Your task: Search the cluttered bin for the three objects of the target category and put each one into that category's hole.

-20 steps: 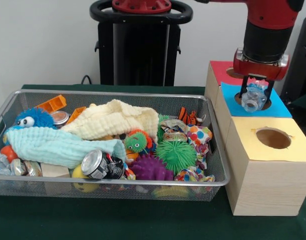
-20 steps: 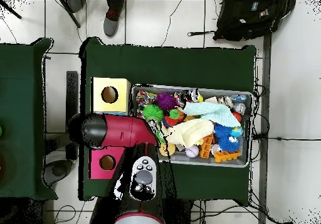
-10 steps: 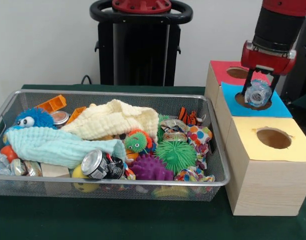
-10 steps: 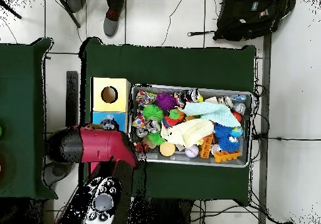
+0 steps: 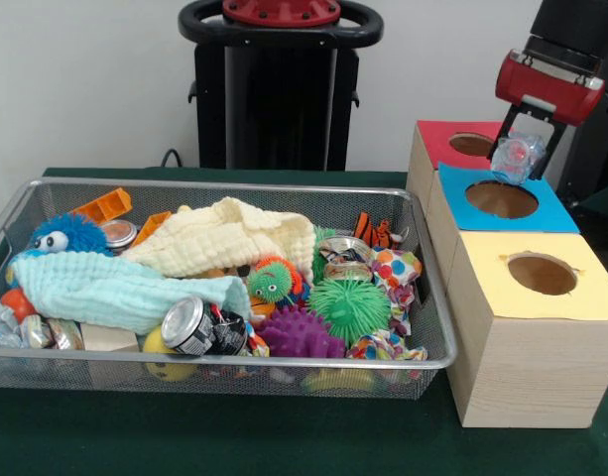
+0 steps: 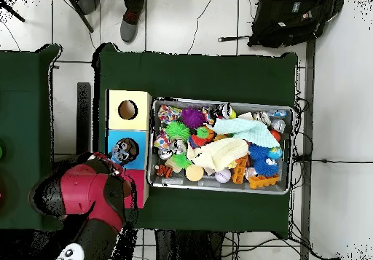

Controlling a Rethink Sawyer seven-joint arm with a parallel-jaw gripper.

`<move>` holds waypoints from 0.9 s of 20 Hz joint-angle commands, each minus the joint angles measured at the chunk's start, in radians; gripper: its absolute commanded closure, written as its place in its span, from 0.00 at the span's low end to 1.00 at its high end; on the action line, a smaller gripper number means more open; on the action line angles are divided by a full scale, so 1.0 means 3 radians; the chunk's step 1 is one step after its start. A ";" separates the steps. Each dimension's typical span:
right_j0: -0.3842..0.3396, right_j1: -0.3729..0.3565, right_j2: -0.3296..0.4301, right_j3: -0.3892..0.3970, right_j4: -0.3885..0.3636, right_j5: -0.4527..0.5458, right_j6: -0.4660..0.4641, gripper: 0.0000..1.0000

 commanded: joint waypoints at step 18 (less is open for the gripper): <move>0.0311 0.0839 -0.0988 -0.0228 0.0505 0.0195 0.1828 1.00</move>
